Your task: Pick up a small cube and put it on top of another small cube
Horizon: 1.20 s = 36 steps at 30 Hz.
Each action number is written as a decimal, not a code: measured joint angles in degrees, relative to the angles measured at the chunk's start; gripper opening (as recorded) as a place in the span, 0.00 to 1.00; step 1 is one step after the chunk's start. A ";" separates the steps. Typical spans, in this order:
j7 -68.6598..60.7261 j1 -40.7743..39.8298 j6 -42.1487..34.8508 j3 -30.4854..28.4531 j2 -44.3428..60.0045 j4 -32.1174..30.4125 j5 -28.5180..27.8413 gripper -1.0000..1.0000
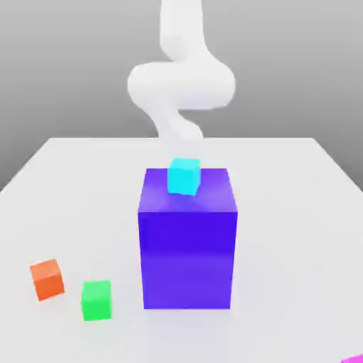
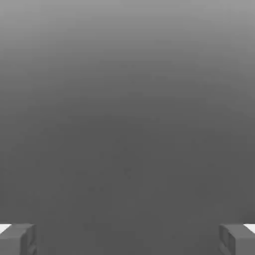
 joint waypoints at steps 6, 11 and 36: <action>-15.74 8.64 1.15 -4.89 12.45 2.67 5.56 0.50; -28.83 14.02 2.01 -7.27 22.64 4.85 10.52 0.50; -74.48 25.59 11.76 -1.78 67.14 14.10 5.36 0.50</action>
